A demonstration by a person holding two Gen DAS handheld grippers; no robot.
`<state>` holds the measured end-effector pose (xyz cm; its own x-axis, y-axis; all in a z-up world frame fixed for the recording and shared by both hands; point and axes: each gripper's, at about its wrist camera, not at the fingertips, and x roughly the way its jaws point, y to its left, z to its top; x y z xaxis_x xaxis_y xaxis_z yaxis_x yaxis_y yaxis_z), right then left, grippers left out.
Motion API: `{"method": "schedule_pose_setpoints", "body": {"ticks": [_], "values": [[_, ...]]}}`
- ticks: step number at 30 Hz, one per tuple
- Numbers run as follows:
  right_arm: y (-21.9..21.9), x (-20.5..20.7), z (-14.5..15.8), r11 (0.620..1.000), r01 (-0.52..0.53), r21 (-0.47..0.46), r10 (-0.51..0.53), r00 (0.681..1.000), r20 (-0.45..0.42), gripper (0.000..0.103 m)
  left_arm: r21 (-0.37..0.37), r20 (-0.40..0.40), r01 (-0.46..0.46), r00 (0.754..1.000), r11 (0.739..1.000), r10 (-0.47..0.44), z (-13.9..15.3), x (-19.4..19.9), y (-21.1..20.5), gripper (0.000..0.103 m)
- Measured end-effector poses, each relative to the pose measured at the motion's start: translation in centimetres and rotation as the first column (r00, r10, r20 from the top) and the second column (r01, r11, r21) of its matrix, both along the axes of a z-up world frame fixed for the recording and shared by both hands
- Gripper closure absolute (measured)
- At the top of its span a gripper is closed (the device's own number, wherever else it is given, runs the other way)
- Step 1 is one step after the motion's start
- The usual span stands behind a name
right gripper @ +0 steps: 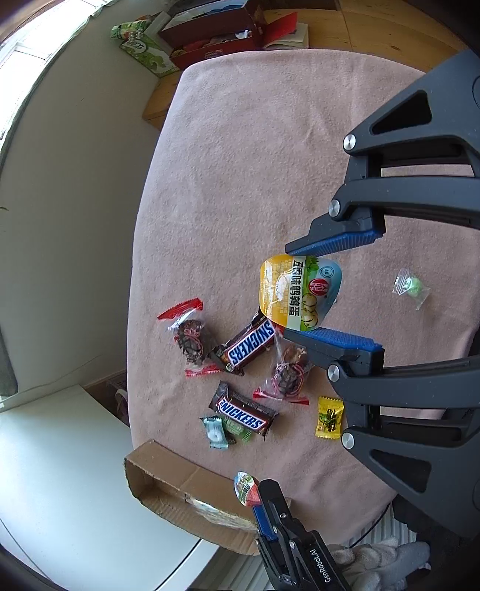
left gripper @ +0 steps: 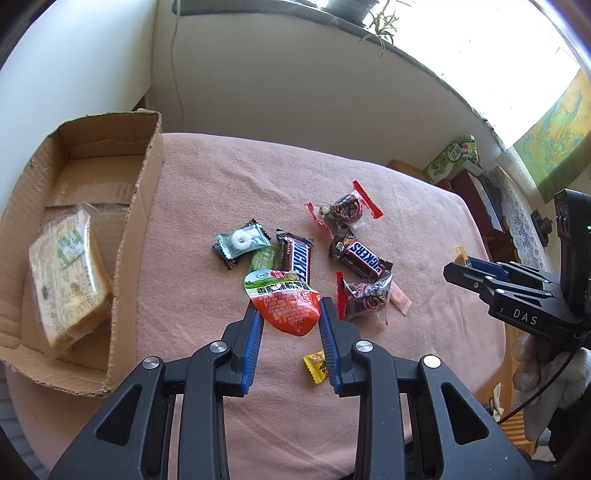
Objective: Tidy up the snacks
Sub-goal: 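Lift and carry the candy egg and snack cup toward the cardboard box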
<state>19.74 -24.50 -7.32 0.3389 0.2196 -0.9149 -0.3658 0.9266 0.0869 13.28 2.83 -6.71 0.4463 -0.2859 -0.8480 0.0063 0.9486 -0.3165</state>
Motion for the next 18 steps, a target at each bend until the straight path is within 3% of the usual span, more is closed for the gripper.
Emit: {"method": "schedule_pose_setpoints", "body": {"ticks": [8,18], "values": [[6.1,0.9,1.4,0.991,-0.130,0.018,0.129,0.991,0.036,0.064,0.012,0.029,-0.113,0.993,0.994,0.112,0.8,-1.5,4.1,0.074],[12.6,1.7,2.4,0.967,-0.255,0.027,0.253,0.966,0.057,0.064,0.008,0.036,-0.252,0.967,0.968,0.251,0.8,-3.8,8.6,0.074]]}}
